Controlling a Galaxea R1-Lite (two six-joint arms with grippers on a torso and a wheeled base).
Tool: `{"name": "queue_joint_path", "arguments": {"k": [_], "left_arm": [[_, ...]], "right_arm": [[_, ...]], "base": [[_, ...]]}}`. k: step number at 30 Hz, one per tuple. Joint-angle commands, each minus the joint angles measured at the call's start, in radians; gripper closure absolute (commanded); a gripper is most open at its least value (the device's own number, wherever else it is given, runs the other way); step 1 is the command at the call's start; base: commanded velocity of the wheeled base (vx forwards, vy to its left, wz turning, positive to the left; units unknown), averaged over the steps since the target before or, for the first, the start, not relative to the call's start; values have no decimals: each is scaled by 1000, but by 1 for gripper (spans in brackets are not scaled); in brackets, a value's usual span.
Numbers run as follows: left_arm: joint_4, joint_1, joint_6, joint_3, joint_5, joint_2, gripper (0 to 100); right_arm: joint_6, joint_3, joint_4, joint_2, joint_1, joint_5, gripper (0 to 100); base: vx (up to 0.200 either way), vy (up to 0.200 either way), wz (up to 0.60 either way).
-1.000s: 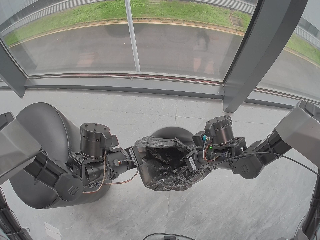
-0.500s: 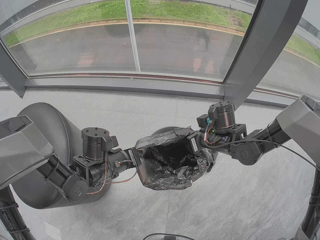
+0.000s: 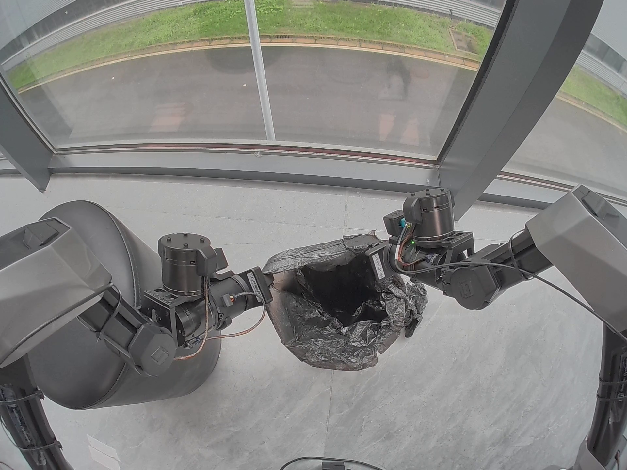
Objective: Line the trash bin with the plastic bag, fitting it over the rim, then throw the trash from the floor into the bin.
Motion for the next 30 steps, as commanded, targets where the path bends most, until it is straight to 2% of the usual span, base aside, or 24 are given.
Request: {"name": "queue_joint_path", "arguments": {"k": [1,5,11,30], "left_arm": [[2,1,0,-27,-1,31,100],[15,3,1,-50,-1,49,100],[28,21,61,-71,2,75,100],[27,49,61,-120,12,111,100]], "right_arm": [[-2,-21,-1,19,-15,0,100],[-2,-47,-1,36,-19,0,100],[-10,-114,-1,76,-19,0,100],[-33,-188,-1,136,-19,0,100]], "base": [[0,0,0],[0,0,0],[0,0,0],[0,0,0]]}}
